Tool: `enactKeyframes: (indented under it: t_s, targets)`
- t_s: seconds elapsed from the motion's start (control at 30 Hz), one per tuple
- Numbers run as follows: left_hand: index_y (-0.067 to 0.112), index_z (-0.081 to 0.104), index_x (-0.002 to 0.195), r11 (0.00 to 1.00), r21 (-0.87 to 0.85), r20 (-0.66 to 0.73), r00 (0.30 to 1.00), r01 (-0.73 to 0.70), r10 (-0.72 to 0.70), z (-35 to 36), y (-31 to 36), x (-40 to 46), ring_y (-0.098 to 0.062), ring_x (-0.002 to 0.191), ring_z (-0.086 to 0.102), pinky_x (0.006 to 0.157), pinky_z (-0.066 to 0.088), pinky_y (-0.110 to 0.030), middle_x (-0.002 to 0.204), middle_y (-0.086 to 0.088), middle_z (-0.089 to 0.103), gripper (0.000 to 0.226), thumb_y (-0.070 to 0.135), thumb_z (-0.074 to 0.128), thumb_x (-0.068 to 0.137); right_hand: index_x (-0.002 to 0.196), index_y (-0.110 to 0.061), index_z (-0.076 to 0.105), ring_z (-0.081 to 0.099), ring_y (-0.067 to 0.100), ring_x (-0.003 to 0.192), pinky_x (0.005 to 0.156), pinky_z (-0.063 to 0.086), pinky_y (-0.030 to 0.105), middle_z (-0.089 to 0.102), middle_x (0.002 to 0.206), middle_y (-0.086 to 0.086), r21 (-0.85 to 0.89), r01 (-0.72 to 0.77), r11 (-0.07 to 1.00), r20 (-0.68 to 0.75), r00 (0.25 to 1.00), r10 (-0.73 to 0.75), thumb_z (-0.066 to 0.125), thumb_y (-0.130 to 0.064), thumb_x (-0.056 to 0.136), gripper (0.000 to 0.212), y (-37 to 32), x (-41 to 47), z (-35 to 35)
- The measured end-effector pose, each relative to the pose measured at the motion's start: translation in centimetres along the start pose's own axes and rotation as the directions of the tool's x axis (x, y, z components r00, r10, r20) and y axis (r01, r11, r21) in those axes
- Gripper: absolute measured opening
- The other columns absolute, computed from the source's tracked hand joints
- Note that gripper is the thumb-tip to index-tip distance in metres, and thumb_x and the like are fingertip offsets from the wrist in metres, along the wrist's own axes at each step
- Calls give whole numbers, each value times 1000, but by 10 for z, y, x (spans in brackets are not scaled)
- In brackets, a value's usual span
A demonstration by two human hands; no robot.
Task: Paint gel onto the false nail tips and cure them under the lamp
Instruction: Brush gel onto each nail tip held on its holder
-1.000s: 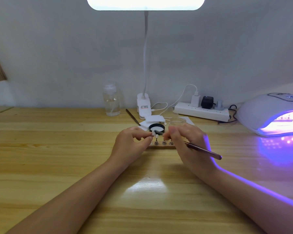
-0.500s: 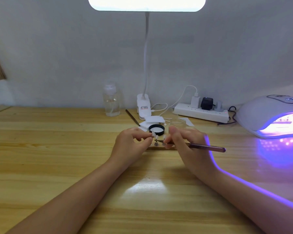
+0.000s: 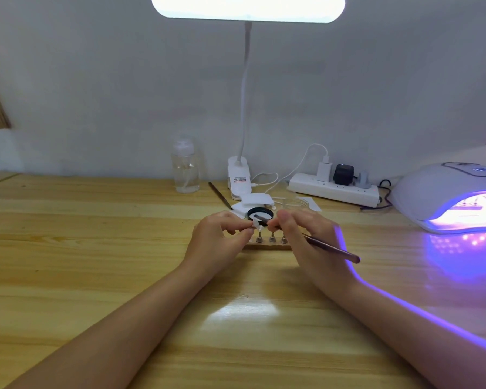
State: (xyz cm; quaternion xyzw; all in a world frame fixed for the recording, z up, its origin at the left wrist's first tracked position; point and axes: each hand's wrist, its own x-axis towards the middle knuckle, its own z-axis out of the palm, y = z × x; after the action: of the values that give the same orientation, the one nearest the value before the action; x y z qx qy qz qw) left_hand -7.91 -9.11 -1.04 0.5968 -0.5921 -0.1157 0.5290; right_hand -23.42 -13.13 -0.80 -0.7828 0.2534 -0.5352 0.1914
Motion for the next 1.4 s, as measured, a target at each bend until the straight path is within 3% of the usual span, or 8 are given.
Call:
enactKeyframes:
  t_s: [0.3, 0.47, 0.6, 0.73, 0.93, 1.07, 1.2, 1.4]
  targets:
    - [17, 73, 89, 999, 26, -6, 999, -32, 33, 1, -3, 1, -5, 72, 55, 79, 45, -29, 74, 16, 60, 15, 8, 69, 78, 74, -30, 64, 58, -3, 78, 71, 44, 16, 65, 73, -16, -18, 12, 1000, -15, 1000, -12, 42, -44, 90, 31, -2, 1, 2]
    - [21, 73, 87, 999, 18, -2, 1000, -29, 29, 1, -3, 1, -6, 72, 55, 80, 44, -30, 73, 17, 60, 16, 9, 69, 78, 59, -28, 66, 63, 6, 54, 59, 53, 26, 66, 58, -1, 217, -94, 972, -17, 995, 101, 46, -42, 89, 38, -1, -2, 1]
    - [17, 74, 88, 1000, 11, 4, 1000, -24, 24, 1, -3, 1, -4, 73, 55, 76, 44, -24, 74, 15, 61, 14, 8, 69, 78, 69, -23, 67, 59, 0, 68, 65, 45, 17, 64, 65, -13, 63, -4, 998, -28, 1000, 5, 38, -45, 89, 42, 0, 0, 1]
    - [18, 74, 88, 1000, -11, 16, 1000, -21, 21, 1, -1, 1, -7, 73, 56, 74, 44, -23, 74, 14, 61, 14, 8, 68, 79, 53, -25, 64, 60, 7, 51, 59, 49, 22, 63, 53, -5, 218, -121, 968, -16, 992, 127, 42, -48, 87, 47, 2, -3, 2]
    - [22, 71, 87, 999, -47, -3, 1000, -15, 15, -2, 1, 0, -7, 77, 58, 76, 43, -17, 76, 13, 61, 19, 6, 70, 76, 72, -28, 66, 60, -1, 68, 65, 45, 14, 65, 67, -14, 102, -12, 995, -37, 999, 16, 38, -46, 90, 38, -1, 0, 2]
    - [19, 72, 85, 995, -102, -7, 1000, 20, -20, -3, 1, 1, 0, 79, 56, 72, 37, -1, 78, 11, 61, 16, 6, 71, 75, 60, -23, 69, 65, 11, 57, 65, 56, 38, 68, 61, -3, 235, -191, 953, -26, 979, 202, 43, -61, 87, 53, 1, -5, 1]
    - [31, 69, 72, 996, -93, -21, 1000, -6, 4, -4, 1, 0, 4, 76, 53, 69, 37, -2, 82, 11, 59, 23, 9, 74, 73, 64, -29, 67, 61, 1, 58, 58, 46, 14, 68, 63, -10, 232, -143, 962, -94, 981, 168, 42, -54, 85, 41, -2, -3, -1]
    - [29, 67, 65, 990, -134, -49, 998, -46, 39, -3, 1, 0, 6, 70, 55, 67, 42, -7, 74, 12, 63, 23, 8, 75, 70, 73, -26, 67, 59, -4, 63, 61, 43, 9, 66, 65, -11, 196, -94, 976, -52, 993, 106, 43, -41, 91, 33, -3, -4, 3]
